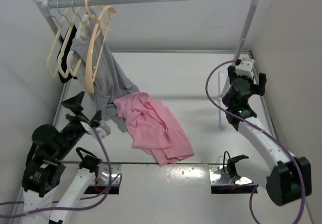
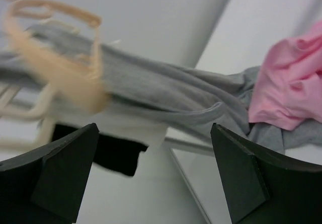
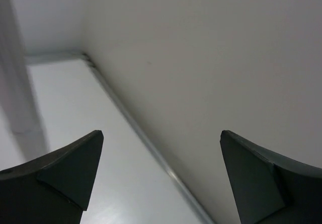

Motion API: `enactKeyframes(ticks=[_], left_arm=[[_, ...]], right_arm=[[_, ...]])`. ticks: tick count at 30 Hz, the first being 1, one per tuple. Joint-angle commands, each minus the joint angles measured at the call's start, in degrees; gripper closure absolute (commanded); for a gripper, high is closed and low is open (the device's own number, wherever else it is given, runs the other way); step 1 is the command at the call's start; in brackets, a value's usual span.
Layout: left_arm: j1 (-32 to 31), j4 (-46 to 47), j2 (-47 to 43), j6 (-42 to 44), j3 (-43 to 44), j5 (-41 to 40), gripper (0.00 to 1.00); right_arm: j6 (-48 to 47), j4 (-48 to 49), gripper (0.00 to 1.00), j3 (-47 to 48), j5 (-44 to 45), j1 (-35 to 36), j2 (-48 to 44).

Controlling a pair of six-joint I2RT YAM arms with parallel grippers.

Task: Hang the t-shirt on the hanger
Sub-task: Grab a hanger with the left arm

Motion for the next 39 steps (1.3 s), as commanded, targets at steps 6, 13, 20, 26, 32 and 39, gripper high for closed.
enactKeyframes(ticks=[6,13,20,26,32,39], left_arm=[[0.2,-4.9,1.0,-14.9,16.8,-18.0,0.00],[0.2,-5.4,13.7,-27.3,33.8,-21.9,0.00],[0.2,-7.5,28.4,-41.9,47.0,-14.4,0.12],[0.2,-11.2,42.1,-51.3,56.3,-9.8,0.23],[0.2,-11.7,50.8,-57.1,63.6,-12.0,0.30],[-1.0,-11.2,52.7,-57.7,60.3,-17.5,0.30]], right_arm=[[19.4,-20.1,0.02,4.5,-50.9,0.5,-13.4],[28.1,-39.8,0.00,17.0,-71.2,3.3,4.5],[33.5,-40.8,0.00,20.6,-70.6,12.1,19.7],[42.4,-42.5,0.00,27.3,-71.7,15.2,31.7],[45.0,-37.1,0.01,25.9,-73.4,15.7,32.8],[43.7,-38.9,0.01,28.1,-73.4,16.8,35.9]])
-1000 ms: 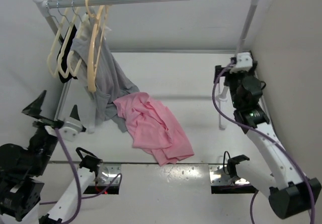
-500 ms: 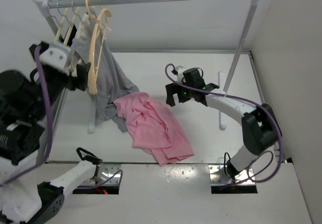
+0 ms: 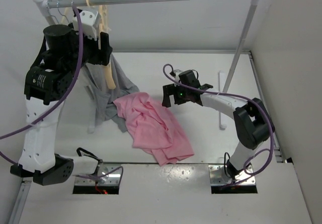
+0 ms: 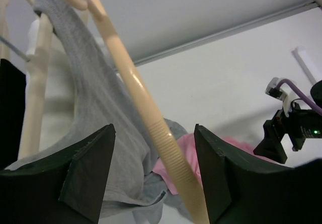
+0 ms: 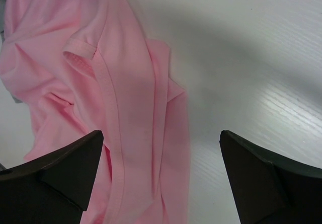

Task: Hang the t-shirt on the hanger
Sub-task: Grab a hanger with the left arm

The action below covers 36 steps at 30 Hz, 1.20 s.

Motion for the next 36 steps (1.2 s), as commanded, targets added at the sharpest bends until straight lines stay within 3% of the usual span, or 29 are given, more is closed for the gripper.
enactKeyframes(ticks=[1,6,9,13,16,19,24,29,36], left_arm=[[-1.0,2.0,-1.5,-2.0,-1.0,-5.2,0.31],[-2.0,4.1,-2.1,-1.0,-4.3,-7.0,0.31],[-2.0,4.8,-2.1,-1.0,-5.7,-7.0,0.37],[-2.6,6.6,-2.6,-1.0,-6.7,-8.1,0.58],[-2.6,7.1,-3.2,-0.5,-6.7,-8.1,0.60],[-2.6,7.6,-4.9,-0.5,-6.7,-7.6,0.68],[-2.6,7.6,-6.0,-0.5,-6.7,-7.6,0.99],[-2.6,8.7,-6.5,-1.0,-6.7,-7.6,1.00],[-2.6,14.1,-10.9,1.0,-10.6,2.6,1.00]], right_arm=[[0.2,1.5,0.01,2.8,-1.0,0.8,0.9],[0.2,0.9,0.01,3.4,-1.0,0.8,0.9],[0.2,1.5,0.01,2.9,-0.3,0.8,-0.3],[-0.3,1.0,0.01,2.9,0.2,0.8,-0.9],[-0.3,-1.1,0.01,2.9,0.9,0.8,-0.9],[-0.3,-3.1,0.01,3.9,2.3,0.8,-1.4],[-0.8,-3.8,0.01,3.9,2.9,0.8,-4.1],[-0.8,-3.8,0.01,4.5,3.4,0.8,-4.7],[-0.3,-4.4,0.00,5.7,4.8,0.8,-9.0]])
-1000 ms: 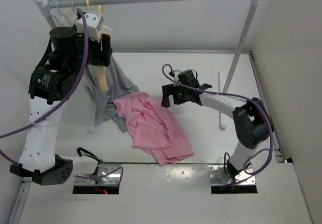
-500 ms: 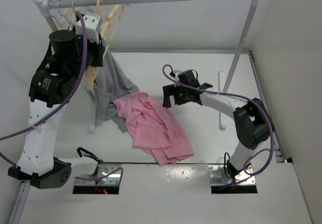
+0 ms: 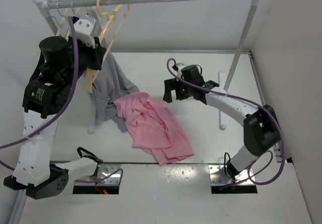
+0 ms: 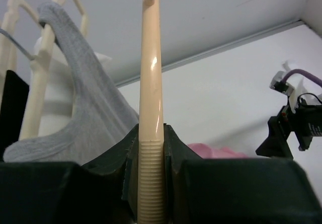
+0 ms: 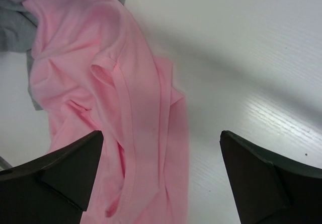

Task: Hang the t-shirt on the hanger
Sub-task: Grab a hanger with the left arm

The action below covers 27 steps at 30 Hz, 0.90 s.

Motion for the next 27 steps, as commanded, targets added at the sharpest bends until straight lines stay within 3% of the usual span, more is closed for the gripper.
enactKeyframes(ticks=[1,7,16,21,27], left_arm=[[-0.4,7.2,-4.5,1.9,-3.8,5.4,1.00],[-0.4,8.5,-9.8,5.6,-14.5,5.4,1.00],[-0.4,7.7,-23.0,14.2,-36.0,14.4,1.00],[-0.4,9.2,-19.2,12.3,-42.2,10.7,1.00],[-10.3,17.3,-5.9,12.8,-41.7,-4.1,1.00]], right_arm=[[0.0,0.5,0.00,2.5,1.4,0.2,-4.0],[0.0,0.0,0.00,2.5,1.4,0.2,-5.8],[7.3,-4.6,0.00,3.6,6.9,0.2,-8.6],[20.7,-4.6,0.00,1.6,9.0,0.7,-11.8],[39.1,8.0,0.00,-3.7,4.8,1.5,-14.5]])
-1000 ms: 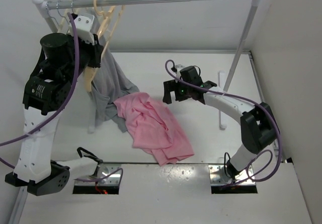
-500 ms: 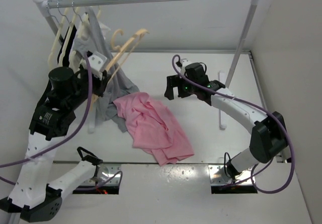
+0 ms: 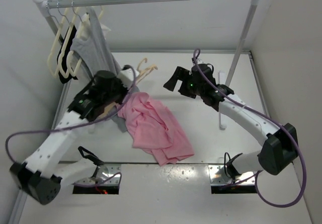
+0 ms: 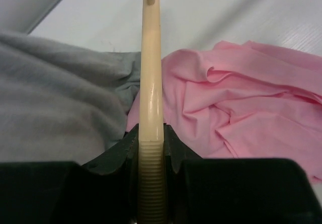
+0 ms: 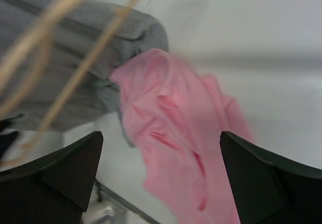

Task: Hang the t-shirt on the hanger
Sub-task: Grab a hanger with the left arm, then place tshirt on hanger

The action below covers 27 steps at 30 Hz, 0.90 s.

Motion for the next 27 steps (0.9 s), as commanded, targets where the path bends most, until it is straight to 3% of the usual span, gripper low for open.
enactKeyframes(ticks=[1,4,11,19,24,27], left_arm=[[-6.4,9.0,8.6,0.5,1.4,-12.6,1.00],[-15.1,13.0,14.6,-0.3,1.4,-20.6,1.00],[-21.2,18.3,19.3,-4.6,1.4,-29.4,1.00],[-24.9,17.8,21.2,-7.0,-0.2,-28.1,1.00],[-24.9,17.2,21.8,-7.7,-0.7,-26.9,1.00],[-24.9,17.2,21.8,-8.3,-0.7,-25.2,1.00]], right_arm=[[16.3,8.8,0.00,-1.3,-1.4,1.6,-1.4],[19.9,11.3,0.00,-0.6,1.8,3.0,0.2],[26.9,9.5,0.04,2.8,6.0,4.1,6.4],[30.6,15.3,0.15,1.5,7.2,4.6,9.2],[30.5,16.9,0.17,0.6,7.8,5.1,9.2],[32.6,13.1,0.17,2.4,7.2,5.1,11.8]])
